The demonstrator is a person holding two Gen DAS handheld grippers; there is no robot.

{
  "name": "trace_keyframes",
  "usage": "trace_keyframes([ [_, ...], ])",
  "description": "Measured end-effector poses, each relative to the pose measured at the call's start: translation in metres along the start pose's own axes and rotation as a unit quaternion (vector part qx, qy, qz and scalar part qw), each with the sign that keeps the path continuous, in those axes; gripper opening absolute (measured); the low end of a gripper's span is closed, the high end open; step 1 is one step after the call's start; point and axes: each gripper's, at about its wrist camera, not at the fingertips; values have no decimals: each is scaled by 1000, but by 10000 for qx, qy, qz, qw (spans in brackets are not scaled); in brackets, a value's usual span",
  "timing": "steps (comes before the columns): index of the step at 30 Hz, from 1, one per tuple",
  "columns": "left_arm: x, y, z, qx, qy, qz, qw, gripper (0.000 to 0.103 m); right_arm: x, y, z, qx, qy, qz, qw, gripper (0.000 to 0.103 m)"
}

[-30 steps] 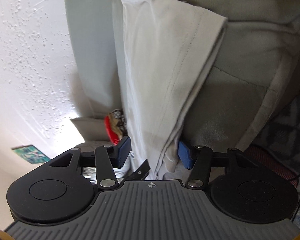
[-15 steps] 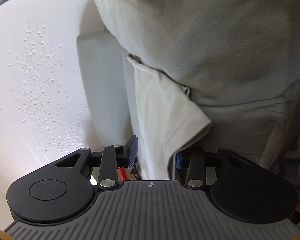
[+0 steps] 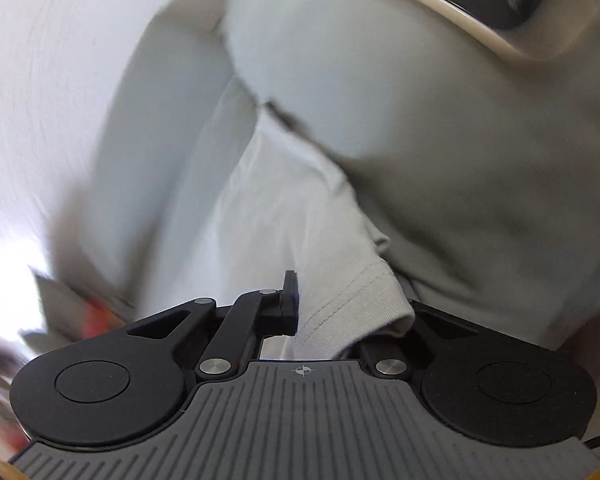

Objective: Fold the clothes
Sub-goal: 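Grasp the side edge of the T-shirt with the right gripper, then fold the held side over the shirt body with the right gripper and release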

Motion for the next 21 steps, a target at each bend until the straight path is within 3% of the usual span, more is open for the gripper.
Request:
trace_keyframes([
  [3,4,0,-12,-405,155,-7,9991,52,2,1,52,968,-940,-68,9908,3],
  [5,9,4,-14,-527,188,89,9984,50,9,-1,77,1548,-1223,-277,9800,3],
  [8,29,6,7,1,14,92,10000,51,37,-7,88,2693,-1459,-704,9493,3],
  [12,66,-1,64,894,79,-298,9955,51,41,-46,167,3952,-1231,-1048,9043,3],
  [15,86,-11,113,1549,266,-498,9863,51,35,-88,216,4763,-809,-953,8704,3],
  [19,112,-23,177,2411,513,-759,9662,51,-5,-150,254,5409,-396,236,8398,3],
  [21,116,-28,197,2682,562,-732,9589,50,-24,-172,255,5642,-529,407,8229,3],
])
Point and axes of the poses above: each gripper's, at about its wrist camera, not at the fingertips, and x roughly against the way its jaws point, z to its left, y to its top, and after that the axes turned 3 degrees about -y, right-handed
